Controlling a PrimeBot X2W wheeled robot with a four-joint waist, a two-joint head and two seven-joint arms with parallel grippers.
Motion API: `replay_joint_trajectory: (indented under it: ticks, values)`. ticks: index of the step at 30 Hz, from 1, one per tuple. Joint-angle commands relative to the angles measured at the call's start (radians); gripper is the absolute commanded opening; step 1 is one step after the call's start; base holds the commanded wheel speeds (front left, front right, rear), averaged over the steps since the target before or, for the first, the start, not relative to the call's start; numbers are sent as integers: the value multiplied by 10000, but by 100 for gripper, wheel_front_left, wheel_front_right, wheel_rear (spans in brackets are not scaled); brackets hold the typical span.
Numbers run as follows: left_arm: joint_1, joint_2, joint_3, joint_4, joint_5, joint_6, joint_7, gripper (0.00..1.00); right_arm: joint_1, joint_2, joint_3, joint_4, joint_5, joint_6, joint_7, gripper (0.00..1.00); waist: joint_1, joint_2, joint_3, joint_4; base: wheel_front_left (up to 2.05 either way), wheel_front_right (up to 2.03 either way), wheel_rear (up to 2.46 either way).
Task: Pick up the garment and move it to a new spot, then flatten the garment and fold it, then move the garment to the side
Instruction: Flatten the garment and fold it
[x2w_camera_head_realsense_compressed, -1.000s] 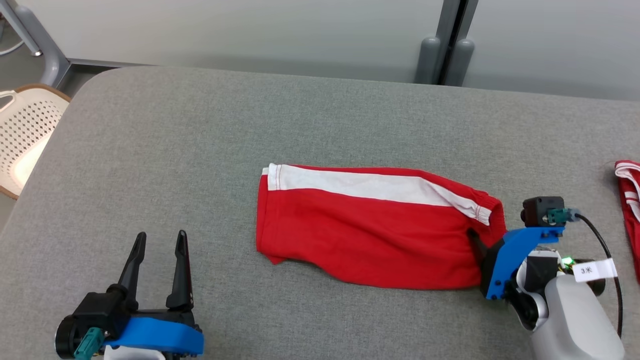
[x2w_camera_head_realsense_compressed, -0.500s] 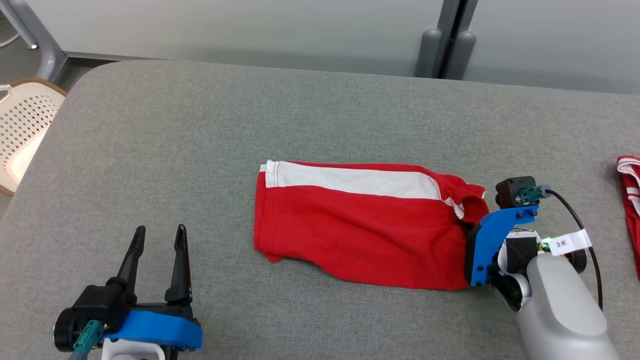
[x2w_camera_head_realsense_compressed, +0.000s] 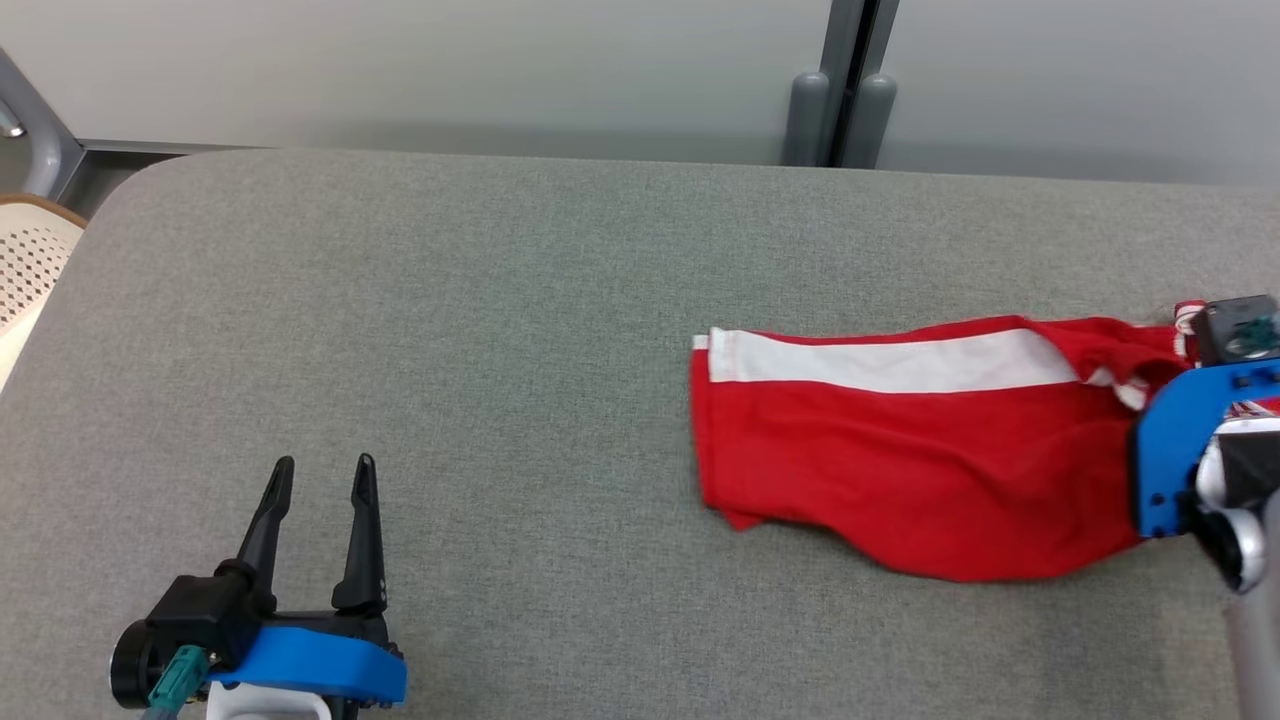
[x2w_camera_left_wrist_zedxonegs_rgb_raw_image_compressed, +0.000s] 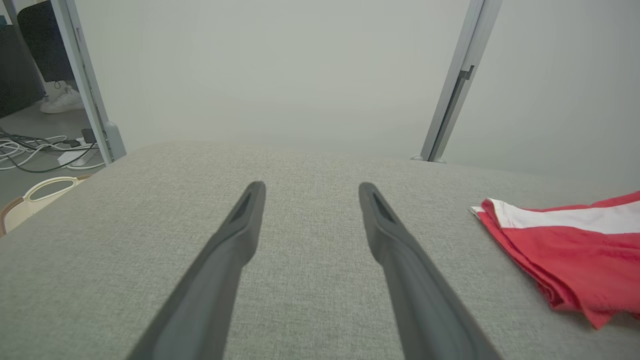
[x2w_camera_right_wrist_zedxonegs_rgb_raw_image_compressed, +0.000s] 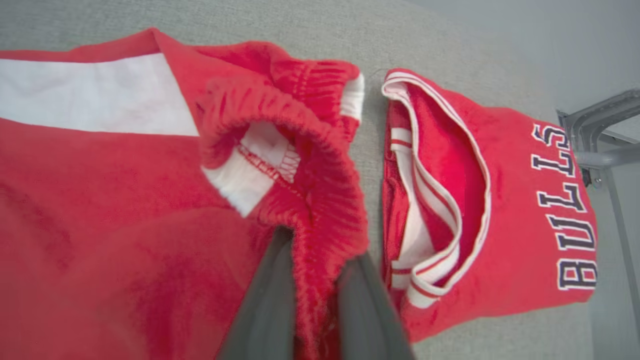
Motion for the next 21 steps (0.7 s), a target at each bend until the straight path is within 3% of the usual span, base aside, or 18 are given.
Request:
replay_joint_trajectory:
  ticks: [1, 6, 11, 16, 21]
  values:
    - [-30, 20, 13, -1, 32, 7, -39, 100, 148, -249, -132, -307, 49, -1, 415, 0, -1, 0, -2, -19, 0, 0, 0]
    - [-76, 52, -2, 36, 20, 1, -40, 100, 7, -198, -610, -1643, 458, 0, 2172, 0, -1, 0, 31, -102, 0, 0, 0]
    - [-125, 36, -33, 101, -1, -16, -40, 100, -243, 901, -304, -2528, 1017, 2, 3003, 0, -1, 0, 35, -115, 0, 0, 0]
    - [-209, 76, -72, 159, 16, -56, -40, 100, -425, 1482, 601, -2521, 1813, 0, 3040, 0, -1, 0, 23, -63, 0, 0, 0]
    - [-415, 112, -229, 207, 91, -117, -33, 100, -735, 1570, 1721, -1496, 2632, 2, 2349, 0, -1, 0, 65, 88, 0, 0, 0]
